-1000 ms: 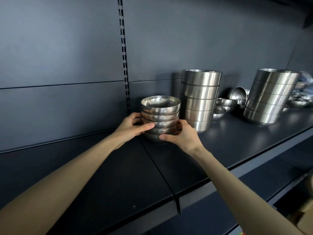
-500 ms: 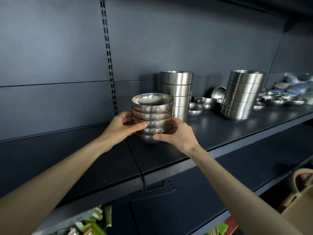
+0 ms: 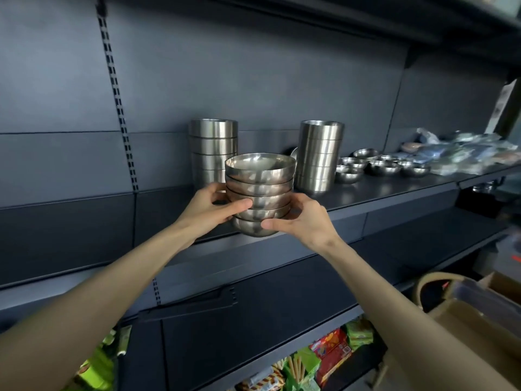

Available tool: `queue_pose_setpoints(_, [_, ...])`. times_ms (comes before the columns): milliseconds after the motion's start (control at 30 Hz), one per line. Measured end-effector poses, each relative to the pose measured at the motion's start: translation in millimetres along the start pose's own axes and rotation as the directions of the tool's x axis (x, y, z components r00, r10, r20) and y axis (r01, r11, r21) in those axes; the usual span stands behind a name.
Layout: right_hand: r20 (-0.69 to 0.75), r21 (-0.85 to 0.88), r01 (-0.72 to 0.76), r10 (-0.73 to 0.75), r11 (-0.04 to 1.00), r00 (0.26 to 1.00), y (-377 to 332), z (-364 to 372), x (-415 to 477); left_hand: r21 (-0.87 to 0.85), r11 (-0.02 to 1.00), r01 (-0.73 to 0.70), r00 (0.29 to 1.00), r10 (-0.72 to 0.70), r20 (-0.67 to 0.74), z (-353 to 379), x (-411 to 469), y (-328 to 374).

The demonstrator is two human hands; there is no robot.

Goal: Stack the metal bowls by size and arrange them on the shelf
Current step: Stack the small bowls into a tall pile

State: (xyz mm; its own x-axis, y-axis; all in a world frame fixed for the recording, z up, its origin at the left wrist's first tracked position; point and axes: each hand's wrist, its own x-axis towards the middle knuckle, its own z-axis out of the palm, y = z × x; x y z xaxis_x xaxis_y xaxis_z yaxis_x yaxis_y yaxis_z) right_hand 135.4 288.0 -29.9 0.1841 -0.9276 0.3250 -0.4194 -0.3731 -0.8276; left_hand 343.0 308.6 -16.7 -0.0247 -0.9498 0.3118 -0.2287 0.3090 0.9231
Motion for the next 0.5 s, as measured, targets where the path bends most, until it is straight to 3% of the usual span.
queue_pose_setpoints(500, [-0.16,-0.07,-0.023,0.012,0.997,0.987,115,-199,58,-0.07,0.996,-0.06,0.989,0.069,0.131,210,141,14])
